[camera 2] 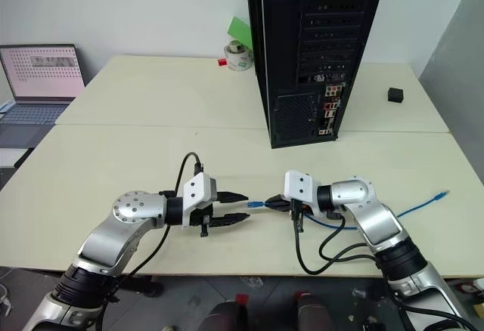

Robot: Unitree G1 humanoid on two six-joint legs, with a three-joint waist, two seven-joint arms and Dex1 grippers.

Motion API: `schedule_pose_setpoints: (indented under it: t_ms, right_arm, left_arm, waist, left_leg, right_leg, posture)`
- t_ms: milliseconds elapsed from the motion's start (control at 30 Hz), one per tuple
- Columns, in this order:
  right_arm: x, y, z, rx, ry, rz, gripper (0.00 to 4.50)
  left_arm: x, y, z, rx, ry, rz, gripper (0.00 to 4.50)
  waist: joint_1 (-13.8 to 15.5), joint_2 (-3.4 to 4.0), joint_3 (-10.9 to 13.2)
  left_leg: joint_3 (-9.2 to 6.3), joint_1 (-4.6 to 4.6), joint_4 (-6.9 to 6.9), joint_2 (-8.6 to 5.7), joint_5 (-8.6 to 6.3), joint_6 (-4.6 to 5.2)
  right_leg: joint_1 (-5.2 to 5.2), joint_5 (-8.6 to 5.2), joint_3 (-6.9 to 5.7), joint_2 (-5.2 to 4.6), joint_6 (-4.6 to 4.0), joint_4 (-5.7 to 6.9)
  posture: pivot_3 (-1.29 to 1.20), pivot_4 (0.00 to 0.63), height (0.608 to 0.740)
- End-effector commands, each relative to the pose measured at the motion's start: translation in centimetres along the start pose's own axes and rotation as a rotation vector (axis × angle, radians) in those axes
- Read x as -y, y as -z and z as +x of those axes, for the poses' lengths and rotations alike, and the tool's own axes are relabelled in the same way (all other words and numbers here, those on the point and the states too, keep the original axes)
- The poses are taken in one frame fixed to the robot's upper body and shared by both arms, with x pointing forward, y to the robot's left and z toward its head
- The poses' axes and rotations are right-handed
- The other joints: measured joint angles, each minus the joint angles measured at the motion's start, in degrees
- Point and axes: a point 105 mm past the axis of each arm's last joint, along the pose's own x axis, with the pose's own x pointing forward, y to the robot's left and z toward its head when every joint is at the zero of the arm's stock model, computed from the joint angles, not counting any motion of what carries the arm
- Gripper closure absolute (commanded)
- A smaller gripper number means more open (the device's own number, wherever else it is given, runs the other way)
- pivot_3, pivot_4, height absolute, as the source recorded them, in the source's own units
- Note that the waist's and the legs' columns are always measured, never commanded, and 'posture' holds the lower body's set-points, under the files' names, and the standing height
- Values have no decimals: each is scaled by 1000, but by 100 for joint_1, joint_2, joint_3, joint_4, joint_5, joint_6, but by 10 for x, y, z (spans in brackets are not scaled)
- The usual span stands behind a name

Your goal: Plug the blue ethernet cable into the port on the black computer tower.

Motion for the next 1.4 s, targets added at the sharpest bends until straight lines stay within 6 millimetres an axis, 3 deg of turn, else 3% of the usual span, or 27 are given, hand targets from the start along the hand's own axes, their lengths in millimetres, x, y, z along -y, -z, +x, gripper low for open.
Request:
schedule_pose_setpoints:
  t_ms: [33,167,433,700,867,933,1133,1400]
  right_arm:
    - [1,-19,0,44,-7,-61,4500]
    - [0,-20,0,47,-13,-65,4500]
    - [-3,-20,1,48,-42,-51,4500]
    - [4,-25,-23,49,-31,-26,2629]
    - [7,-34,-39,122,16,119,1403]
    - [6,-36,-40,148,27,204,1041]
    - [2,-44,-29,221,19,396,964]
    - [1,-49,-15,298,16,537,964]
  left_arm:
    - [0,-7,4,20,6,42,3366]
    - [0,-6,5,22,3,46,4198]
    - [-1,1,5,-4,-6,99,4217]
    - [-3,-8,6,72,-59,305,4222]
    - [-1,-11,5,113,-121,511,4223]
    - [-1,-12,1,129,-163,668,4223]
    - [-5,-20,-10,196,-254,1004,4225]
    - [-7,-27,-16,256,-332,1137,4226]
  waist:
    - [0,0,0]
    - [0,0,0]
    - [0,0,0]
    - [11,0,0]
    - [16,0,0]
    - [5,0,0]
    - [15,0,0]
    - [15,0,0]
  left_leg:
    - [0,0,0,0,0,0]
    - [0,0,0,0,0,0]
    - [0,0,0,0,0,0]
    - [-1,-1,0,-2,0,0]
    - [-6,-5,1,0,0,0]
    - [-6,-3,0,1,0,0]
    - [-5,-4,-1,1,0,0]
    - [-6,-7,0,-3,0,1]
  right_leg:
    - [0,0,0,0,0,0]
    - [0,0,0,0,0,0]
    - [0,0,0,0,0,0]
    - [0,0,-1,-8,0,-1]
    - [0,1,-3,-21,-1,-4]
    - [0,1,-2,-21,-1,-4]
    - [-1,1,-3,-22,-2,-3]
    - [-2,2,-6,-19,-1,-1]
  posture:
    - [0,150,740]
    - [0,150,740]
    - [0,150,740]
    - [0,150,740]
    - [0,150,740]
    - [0,150,740]
    - [0,150,740]
    - [0,150,740]
